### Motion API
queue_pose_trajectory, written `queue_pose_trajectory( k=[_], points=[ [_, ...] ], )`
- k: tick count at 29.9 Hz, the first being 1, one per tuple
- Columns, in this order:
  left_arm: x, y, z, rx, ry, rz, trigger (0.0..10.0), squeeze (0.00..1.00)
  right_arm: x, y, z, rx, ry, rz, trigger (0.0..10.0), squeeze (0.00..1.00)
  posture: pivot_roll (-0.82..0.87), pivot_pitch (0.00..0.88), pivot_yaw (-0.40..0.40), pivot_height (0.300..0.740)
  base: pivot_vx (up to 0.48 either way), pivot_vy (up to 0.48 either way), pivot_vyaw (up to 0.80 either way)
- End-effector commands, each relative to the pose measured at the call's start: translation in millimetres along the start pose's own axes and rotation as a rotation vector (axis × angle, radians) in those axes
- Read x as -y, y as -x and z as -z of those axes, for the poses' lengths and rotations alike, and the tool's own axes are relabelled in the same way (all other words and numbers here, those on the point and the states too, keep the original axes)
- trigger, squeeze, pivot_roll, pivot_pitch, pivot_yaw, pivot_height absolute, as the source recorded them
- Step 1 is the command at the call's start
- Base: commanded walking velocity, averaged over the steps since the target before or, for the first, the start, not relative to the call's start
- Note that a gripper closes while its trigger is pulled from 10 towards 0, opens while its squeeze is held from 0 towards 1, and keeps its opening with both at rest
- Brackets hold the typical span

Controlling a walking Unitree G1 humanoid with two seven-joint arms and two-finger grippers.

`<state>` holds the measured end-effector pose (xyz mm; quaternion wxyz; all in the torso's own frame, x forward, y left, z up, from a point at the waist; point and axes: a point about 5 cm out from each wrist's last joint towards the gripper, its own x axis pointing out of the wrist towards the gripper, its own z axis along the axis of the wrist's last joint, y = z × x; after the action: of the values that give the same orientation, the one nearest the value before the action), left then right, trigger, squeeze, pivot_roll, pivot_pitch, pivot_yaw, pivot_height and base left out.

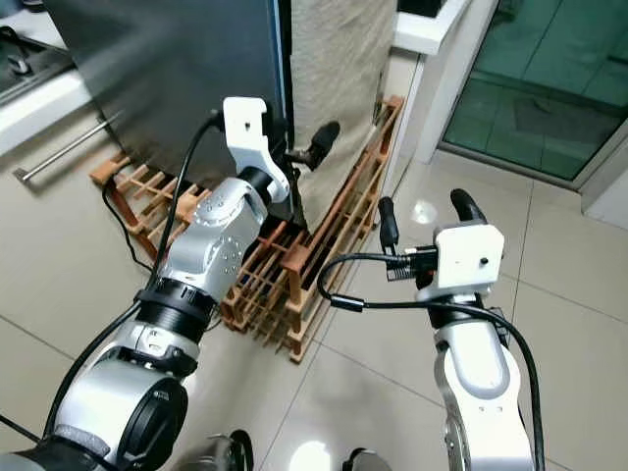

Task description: Restocking fridge

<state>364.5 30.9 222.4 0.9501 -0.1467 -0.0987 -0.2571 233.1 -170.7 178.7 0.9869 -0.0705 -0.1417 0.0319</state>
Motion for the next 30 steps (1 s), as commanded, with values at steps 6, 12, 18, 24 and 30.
queue_pose_trajectory(
  k=[6,12,18,24,30],
  points=[
    [-5.1,25.9,7.0,0.019,0.084,-0.104,10.0,0.0,19.1,-9.9,13.2,-0.062,-0.039,0.064,10.0,0.0,-0.2,0.064,0.009,0.74,0.0,0.0,0.0],
    [-34.6,52.3,-1.3,0.054,0.011,-0.207,10.0,0.0,12.0,-24.6,14.3,-0.031,-0.071,0.06,10.0,0.0,-0.16,0.023,0.023,0.74,0.0,0.0,0.0],
    [-56.4,88.1,-14.9,0.181,-0.187,-0.305,10.0,0.0,21.3,-24.7,-0.2,0.09,0.032,0.136,10.0,0.0,-0.16,0.004,0.05,0.74,0.0,0.0,0.0],
    [-62.1,93.6,-26.8,0.23,-0.165,-0.448,10.0,0.0,34.8,-24.1,-14.0,0.179,0.05,0.283,10.0,0.0,-0.15,0.0,0.045,0.74,0.0,0.0,0.0],
    [-34.8,68.3,-61.4,0.343,-0.186,-0.337,10.0,0.0,32.3,-38.3,-33.2,0.264,0.068,0.254,10.0,0.0,-0.16,0.0,0.028,0.74,0.0,0.0,0.0]
  ],
)
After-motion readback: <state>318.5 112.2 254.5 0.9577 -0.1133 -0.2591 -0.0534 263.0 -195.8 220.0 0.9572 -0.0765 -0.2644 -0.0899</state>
